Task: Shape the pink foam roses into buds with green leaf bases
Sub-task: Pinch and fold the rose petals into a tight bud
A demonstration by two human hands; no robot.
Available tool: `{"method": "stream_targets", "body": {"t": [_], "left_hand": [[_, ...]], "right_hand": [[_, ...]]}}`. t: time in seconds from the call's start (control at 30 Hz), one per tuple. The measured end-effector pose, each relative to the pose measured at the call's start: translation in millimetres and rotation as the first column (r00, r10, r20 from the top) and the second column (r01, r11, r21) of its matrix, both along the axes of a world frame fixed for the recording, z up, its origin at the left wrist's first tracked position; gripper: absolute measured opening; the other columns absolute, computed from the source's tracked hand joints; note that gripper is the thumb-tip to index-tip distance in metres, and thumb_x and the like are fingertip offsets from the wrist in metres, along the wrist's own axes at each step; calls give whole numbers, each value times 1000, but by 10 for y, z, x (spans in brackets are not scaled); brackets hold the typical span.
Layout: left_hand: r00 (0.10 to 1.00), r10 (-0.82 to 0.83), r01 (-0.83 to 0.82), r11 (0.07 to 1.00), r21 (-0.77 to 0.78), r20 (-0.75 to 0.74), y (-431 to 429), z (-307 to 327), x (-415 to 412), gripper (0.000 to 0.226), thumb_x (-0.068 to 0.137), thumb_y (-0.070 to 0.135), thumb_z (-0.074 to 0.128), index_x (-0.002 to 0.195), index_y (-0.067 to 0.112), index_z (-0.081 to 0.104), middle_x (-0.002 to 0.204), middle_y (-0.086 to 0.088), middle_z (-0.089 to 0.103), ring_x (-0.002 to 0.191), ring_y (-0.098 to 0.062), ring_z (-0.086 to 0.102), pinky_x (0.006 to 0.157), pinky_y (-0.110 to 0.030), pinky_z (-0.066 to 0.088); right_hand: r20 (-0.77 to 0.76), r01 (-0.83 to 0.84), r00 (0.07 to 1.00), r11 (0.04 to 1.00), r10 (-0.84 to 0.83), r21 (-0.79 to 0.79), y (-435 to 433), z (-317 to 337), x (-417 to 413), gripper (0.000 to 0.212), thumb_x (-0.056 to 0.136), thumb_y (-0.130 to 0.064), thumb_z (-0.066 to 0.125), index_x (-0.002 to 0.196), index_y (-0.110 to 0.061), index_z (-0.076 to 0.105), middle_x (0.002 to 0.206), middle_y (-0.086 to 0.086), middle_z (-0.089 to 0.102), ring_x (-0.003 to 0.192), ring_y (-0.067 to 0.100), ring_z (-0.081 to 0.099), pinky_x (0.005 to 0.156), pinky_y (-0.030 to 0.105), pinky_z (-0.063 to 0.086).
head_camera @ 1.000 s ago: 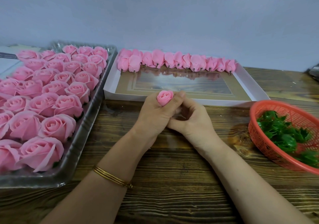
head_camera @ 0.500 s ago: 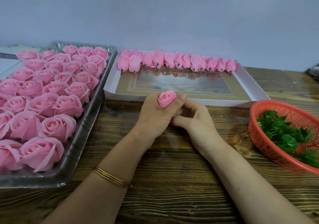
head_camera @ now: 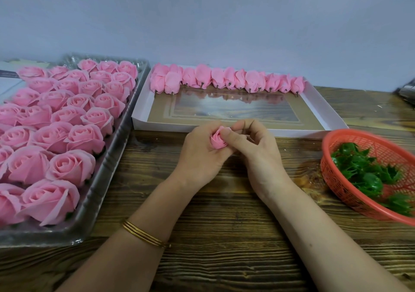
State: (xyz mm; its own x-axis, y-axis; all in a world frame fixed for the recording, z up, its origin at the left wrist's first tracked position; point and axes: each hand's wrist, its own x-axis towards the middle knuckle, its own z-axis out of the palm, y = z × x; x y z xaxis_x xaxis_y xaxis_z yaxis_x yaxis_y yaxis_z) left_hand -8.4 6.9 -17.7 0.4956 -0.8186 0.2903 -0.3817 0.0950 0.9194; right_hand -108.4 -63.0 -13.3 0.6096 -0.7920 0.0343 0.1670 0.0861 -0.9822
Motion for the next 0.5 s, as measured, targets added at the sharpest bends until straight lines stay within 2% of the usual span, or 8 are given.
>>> {"method": "stream_targets", "body": {"t": [0.07, 0.17, 0.23, 0.4, 0.5], "left_hand": [[1000, 21, -21, 1000, -9, 15, -2, -5, -6, 11, 84, 22, 76, 78, 18, 67, 74, 0, 69, 76, -20, 65, 70, -40, 53], [998, 57, -57, 998, -12, 22, -10, -22, -5, 20, 83, 25, 76, 71, 26, 61, 63, 12, 62, 64, -9, 57, 60, -25, 46], [998, 59, -59, 998, -2, 18, -10, -27, 1, 22, 82, 28, 76, 69, 28, 58, 59, 15, 59, 61, -7, 55, 58, -22, 45], [999, 52, -52, 999, -11, -5, -12, -54, 4, 25, 81, 33, 77, 69, 29, 56, 58, 9, 60, 60, -18, 59, 59, -40, 50], [998, 55, -55, 998, 5, -19, -17, -45, 13, 21, 81, 32, 77, 74, 24, 59, 58, 5, 63, 59, -22, 63, 58, -41, 53]], "right_hand": [[6, -8, 1000, 1000, 7, 9, -2, 7, -4, 33, 65, -22, 79, 89, -10, 60, 90, 18, 58, 87, 30, 58, 78, 42, 50], [18, -22, 1000, 1000, 22, 17, 8, 27, -5, 34, 64, -21, 80, 89, -10, 59, 88, 17, 58, 81, 29, 58, 64, 31, 54], [32, -32, 999, 999, 32, 20, 12, 37, -9, 40, 63, -20, 85, 91, -8, 58, 85, 14, 59, 77, 29, 58, 59, 27, 54], [61, -32, 998, 999, 32, 1, 13, 45, -16, 33, 66, -13, 82, 88, -8, 58, 78, 5, 60, 65, 20, 60, 53, 21, 51], [46, -28, 999, 1000, 28, -6, 6, 39, -15, 37, 63, -21, 84, 87, -9, 58, 76, 6, 59, 63, 20, 59, 53, 25, 50]]}}
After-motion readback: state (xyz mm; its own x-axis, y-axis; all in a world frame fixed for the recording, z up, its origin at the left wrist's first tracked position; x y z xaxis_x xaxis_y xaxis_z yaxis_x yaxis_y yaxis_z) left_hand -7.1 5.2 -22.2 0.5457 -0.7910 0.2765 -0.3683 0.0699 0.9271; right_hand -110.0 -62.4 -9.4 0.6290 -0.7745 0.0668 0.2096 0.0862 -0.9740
